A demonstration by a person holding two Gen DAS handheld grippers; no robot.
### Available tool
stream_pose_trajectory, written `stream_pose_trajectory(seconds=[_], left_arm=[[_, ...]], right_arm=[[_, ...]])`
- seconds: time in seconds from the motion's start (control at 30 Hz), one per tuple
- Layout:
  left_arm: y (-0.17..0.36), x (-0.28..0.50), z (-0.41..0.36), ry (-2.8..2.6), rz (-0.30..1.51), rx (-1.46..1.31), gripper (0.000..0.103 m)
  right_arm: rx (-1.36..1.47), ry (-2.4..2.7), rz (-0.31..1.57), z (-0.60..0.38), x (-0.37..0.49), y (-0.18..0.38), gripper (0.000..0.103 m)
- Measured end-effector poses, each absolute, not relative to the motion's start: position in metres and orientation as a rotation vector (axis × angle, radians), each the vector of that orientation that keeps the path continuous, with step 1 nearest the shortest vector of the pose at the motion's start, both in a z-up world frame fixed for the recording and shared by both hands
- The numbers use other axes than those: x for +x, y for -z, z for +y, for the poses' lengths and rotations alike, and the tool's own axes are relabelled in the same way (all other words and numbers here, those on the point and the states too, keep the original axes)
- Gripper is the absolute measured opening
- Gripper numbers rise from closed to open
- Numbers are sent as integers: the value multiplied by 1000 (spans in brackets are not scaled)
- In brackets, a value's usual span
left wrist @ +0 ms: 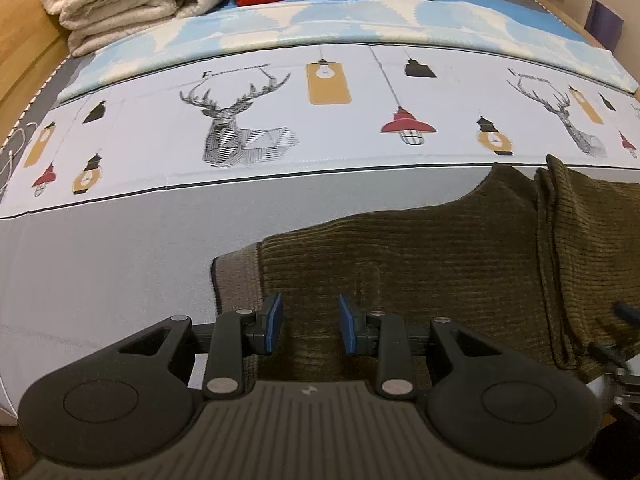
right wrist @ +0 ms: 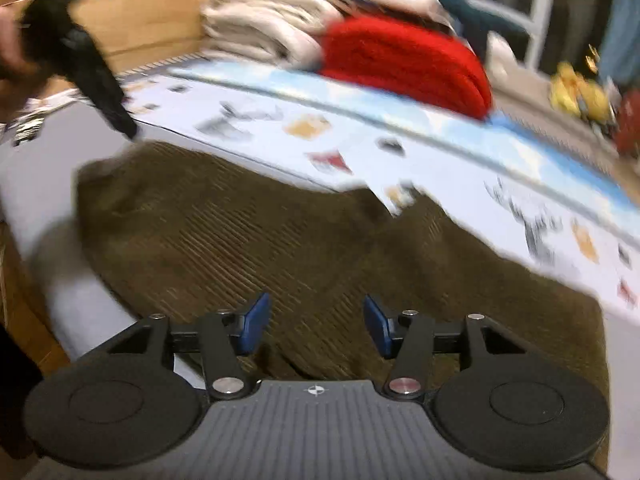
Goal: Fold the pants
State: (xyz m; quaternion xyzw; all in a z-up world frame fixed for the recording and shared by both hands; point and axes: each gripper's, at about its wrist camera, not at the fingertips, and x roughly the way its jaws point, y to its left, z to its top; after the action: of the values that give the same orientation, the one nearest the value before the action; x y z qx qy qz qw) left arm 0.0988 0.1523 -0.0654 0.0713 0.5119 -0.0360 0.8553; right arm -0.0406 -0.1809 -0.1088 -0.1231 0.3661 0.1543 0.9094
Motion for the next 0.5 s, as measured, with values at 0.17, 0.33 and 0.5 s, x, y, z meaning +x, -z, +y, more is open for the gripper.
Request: stream_pose_trajectory(seconds=[0.17,0.33,0.5], left_arm=[[68,100,136,101,1078,191,34],[69,102,133,97,1083,189,34],[68,104,130,95,1081,188,34]], right_arm=[[-270,-405,788,-169,-41,129,55],[-410,-420,802,-157,-42,141,51],[-358,-389,702,-166,-44,109,22]])
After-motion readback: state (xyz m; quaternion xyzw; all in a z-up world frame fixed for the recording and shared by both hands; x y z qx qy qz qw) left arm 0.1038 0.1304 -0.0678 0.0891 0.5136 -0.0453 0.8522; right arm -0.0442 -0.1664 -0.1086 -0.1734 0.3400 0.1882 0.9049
